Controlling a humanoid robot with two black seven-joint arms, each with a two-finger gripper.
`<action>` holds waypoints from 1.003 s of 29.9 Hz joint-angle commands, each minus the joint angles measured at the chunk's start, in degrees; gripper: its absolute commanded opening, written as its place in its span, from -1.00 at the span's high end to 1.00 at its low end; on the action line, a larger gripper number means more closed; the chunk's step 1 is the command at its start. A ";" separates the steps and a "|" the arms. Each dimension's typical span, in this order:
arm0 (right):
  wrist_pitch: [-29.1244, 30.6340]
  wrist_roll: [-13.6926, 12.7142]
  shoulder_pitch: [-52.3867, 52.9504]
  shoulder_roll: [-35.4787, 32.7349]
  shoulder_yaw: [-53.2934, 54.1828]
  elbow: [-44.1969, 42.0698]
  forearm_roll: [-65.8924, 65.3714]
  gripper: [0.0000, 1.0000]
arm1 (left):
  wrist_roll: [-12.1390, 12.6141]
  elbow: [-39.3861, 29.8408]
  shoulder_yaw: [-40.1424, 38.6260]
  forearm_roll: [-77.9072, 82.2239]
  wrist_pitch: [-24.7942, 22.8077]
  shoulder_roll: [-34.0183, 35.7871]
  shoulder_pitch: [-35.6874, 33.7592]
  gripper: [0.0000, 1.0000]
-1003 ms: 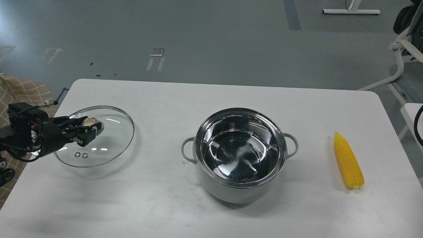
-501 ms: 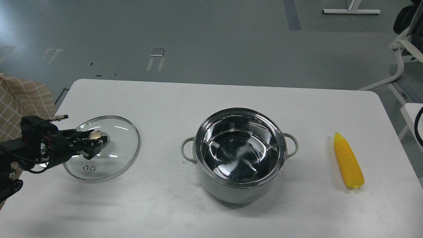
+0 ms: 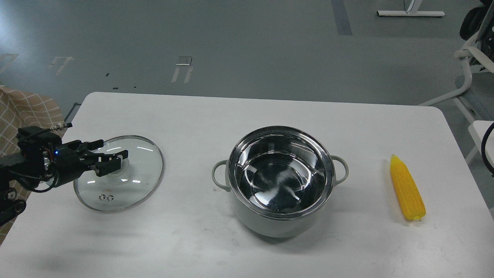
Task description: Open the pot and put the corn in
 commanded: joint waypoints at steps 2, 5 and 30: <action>0.00 0.00 -0.11 -0.51 -0.21 1.74 -0.07 -1.00 | -0.68 -0.31 -0.35 -9.94 -4.19 0.18 -9.97 -0.88; 0.00 0.00 -1.95 -4.54 -0.30 4.91 -0.77 -1.00 | -0.86 0.56 -2.27 -27.13 -10.44 -0.35 -18.49 -0.88; 0.00 2.73 -15.58 -19.59 -21.11 26.63 -61.03 -1.00 | -0.33 22.71 -17.49 -84.25 -22.23 -25.75 -34.26 -0.94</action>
